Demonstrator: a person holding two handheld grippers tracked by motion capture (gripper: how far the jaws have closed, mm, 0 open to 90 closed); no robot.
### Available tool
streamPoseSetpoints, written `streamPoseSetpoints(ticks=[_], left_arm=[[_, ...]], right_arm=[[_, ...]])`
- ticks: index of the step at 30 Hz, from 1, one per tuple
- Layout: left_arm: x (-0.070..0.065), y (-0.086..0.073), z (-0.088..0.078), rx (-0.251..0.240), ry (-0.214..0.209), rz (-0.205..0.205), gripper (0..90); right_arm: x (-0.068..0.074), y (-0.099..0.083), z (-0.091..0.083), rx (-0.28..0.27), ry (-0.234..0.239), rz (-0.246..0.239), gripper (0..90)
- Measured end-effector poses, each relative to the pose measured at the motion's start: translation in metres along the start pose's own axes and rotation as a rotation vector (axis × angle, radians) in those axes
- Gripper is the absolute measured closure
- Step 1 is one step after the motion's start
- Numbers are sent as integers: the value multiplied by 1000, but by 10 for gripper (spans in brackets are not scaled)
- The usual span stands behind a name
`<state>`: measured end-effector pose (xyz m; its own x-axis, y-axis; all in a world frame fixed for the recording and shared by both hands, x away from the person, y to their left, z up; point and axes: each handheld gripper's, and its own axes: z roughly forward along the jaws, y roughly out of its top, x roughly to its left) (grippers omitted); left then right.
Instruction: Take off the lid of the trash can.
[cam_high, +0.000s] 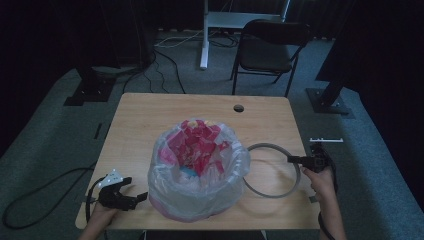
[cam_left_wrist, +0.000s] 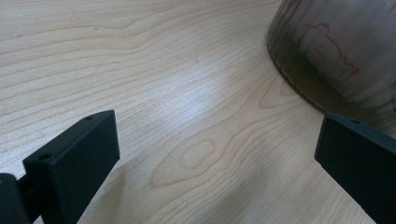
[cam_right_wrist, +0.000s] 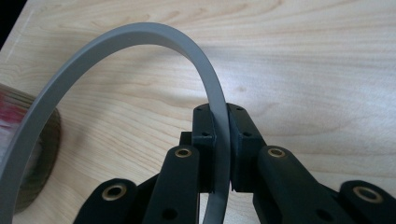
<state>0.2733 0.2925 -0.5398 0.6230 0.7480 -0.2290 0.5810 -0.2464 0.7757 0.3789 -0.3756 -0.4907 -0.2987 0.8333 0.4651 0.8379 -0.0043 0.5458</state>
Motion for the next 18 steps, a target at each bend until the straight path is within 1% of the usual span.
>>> streamPoseSetpoints(ticks=[10,14,18], left_arm=[[1,0,0,-3,-2,-1,0],[1,0,0,-3,2,0,0],[1,0,0,-2,1,0,0]], right_arm=[[-4,-8,11,23,-43,5,831],[-6,-10,14,21,-55,0,830],[-6,-11,17,33,-71,-9,830]])
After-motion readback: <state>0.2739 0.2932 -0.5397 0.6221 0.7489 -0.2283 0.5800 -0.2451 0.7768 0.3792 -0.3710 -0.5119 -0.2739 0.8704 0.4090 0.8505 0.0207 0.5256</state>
